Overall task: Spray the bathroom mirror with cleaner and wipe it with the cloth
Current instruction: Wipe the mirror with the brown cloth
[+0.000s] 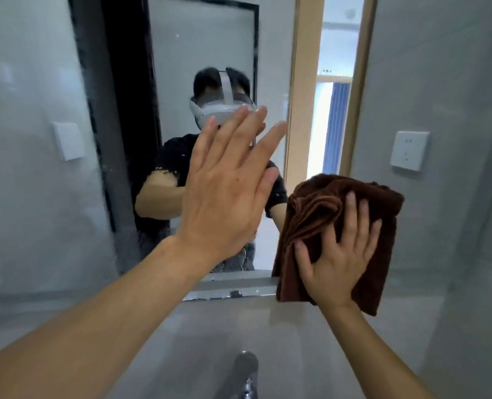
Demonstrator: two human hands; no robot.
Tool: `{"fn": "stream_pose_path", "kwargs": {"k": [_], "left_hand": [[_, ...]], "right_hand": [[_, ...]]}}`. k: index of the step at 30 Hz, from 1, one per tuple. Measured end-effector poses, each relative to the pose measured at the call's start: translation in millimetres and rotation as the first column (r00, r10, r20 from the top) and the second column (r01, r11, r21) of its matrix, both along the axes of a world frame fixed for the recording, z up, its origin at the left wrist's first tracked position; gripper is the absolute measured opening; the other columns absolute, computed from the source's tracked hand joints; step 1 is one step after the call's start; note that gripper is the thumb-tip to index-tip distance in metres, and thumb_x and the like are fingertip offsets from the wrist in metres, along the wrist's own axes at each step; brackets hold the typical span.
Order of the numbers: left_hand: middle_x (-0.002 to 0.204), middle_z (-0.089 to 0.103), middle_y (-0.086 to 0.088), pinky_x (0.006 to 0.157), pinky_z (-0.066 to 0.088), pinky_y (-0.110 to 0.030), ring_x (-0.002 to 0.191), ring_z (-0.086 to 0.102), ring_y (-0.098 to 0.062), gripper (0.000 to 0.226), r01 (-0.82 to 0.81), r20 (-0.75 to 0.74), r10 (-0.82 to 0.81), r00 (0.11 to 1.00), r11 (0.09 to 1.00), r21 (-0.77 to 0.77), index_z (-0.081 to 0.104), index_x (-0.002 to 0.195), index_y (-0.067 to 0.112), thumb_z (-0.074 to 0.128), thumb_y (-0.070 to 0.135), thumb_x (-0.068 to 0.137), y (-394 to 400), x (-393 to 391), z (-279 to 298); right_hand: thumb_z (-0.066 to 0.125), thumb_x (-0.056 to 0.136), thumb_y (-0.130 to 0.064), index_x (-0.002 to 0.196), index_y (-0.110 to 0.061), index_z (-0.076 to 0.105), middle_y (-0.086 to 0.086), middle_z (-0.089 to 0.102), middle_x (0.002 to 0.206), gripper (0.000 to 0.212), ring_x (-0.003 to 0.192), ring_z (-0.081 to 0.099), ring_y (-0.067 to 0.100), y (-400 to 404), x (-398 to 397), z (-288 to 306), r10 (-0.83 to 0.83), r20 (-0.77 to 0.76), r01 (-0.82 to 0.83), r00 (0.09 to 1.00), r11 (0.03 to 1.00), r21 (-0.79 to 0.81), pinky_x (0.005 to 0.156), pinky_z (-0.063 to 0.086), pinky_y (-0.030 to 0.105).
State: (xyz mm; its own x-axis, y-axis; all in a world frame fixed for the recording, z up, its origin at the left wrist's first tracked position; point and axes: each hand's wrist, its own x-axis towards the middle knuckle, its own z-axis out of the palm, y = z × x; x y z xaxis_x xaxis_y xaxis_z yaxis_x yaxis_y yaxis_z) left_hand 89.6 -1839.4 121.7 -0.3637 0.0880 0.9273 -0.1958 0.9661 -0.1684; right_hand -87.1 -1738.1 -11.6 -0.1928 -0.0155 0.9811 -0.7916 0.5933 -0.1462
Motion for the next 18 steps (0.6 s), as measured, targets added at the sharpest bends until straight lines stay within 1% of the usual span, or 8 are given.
{"fn": "stream_pose_path", "kwargs": {"k": [2,4,7,9,12,16,18], "left_hand": [[0.156,0.042,-0.005,0.122,0.017,-0.049,0.148,0.032,-0.023,0.047,-0.047,-0.008,0.047,0.999,0.998,0.050,0.045,0.149,0.017,0.035,0.027,0.105,-20.3,18.9,-3.7],[0.152,0.045,-0.005,0.119,0.022,-0.047,0.144,0.037,-0.024,0.046,-0.099,-0.032,0.103,0.994,0.989,0.113,0.049,0.146,0.016,0.036,0.026,0.103,-42.1,41.9,-8.8],[0.146,0.048,-0.004,0.109,0.030,-0.046,0.135,0.044,-0.026,0.042,-0.148,-0.104,0.178,0.979,0.957,0.249,0.053,0.139,0.017,0.042,0.023,0.099,-73.4,80.9,-19.6],[0.142,0.050,-0.004,0.103,0.032,-0.046,0.128,0.048,-0.027,0.041,-0.176,-0.155,0.239,0.959,0.926,0.334,0.054,0.135,0.016,0.044,0.021,0.096,-90.3,105.1,-27.1],[0.137,0.052,-0.006,0.101,0.031,-0.043,0.122,0.049,-0.028,0.037,-0.203,-0.194,0.291,0.937,0.905,0.374,0.056,0.130,0.013,0.046,0.019,0.095,-106.6,133.5,-34.8],[0.136,0.053,-0.007,0.104,0.031,-0.044,0.125,0.049,-0.027,0.036,-0.231,-0.221,0.323,0.920,0.904,0.361,0.057,0.130,0.013,0.046,0.020,0.096,-119.2,162.8,-35.3],[0.132,0.054,-0.009,0.100,0.034,-0.045,0.122,0.050,-0.029,0.035,-0.260,-0.239,0.363,0.900,0.890,0.374,0.060,0.126,0.012,0.045,0.022,0.095,-125.4,177.7,-36.6]], "right_hand": [[0.045,0.094,-0.057,0.144,-0.023,0.045,0.017,0.032,0.160,0.061,0.150,0.027,0.040,-26.1,28.0,1.6,0.026,-0.021,-0.026,0.999,1.000,0.009,0.120,0.017,0.063],[0.047,0.093,-0.057,0.142,-0.024,0.049,0.016,0.033,0.160,0.059,0.149,0.028,0.040,-51.1,54.9,4.3,0.045,-0.027,-0.045,0.999,0.999,0.022,0.120,0.017,0.063],[0.052,0.092,-0.055,0.135,-0.024,0.059,0.013,0.035,0.158,0.054,0.148,0.031,0.038,-83.7,90.7,9.2,0.085,-0.045,-0.084,0.995,0.996,0.041,0.120,0.019,0.063],[0.053,0.092,-0.054,0.132,-0.025,0.064,0.011,0.035,0.159,0.051,0.148,0.032,0.037,-104.1,114.0,11.0,0.132,-0.074,-0.126,0.989,0.989,0.079,0.120,0.018,0.062],[0.059,0.091,-0.053,0.136,-0.030,0.062,0.006,0.033,0.159,0.051,0.149,0.032,0.032,-134.2,148.1,8.7,0.196,-0.128,-0.173,0.972,0.970,0.172,0.121,0.019,0.060],[0.062,0.090,-0.052,0.144,-0.032,0.054,0.004,0.036,0.159,0.058,0.149,0.032,0.028,-169.7,185.8,6.4,0.237,-0.193,-0.184,0.952,0.949,0.256,0.121,0.020,0.057],[0.062,0.091,-0.051,0.146,-0.032,0.052,0.004,0.036,0.160,0.060,0.149,0.032,0.027,-184.5,203.1,6.2,0.266,-0.210,-0.200,0.941,0.936,0.289,0.122,0.019,0.056]]}}
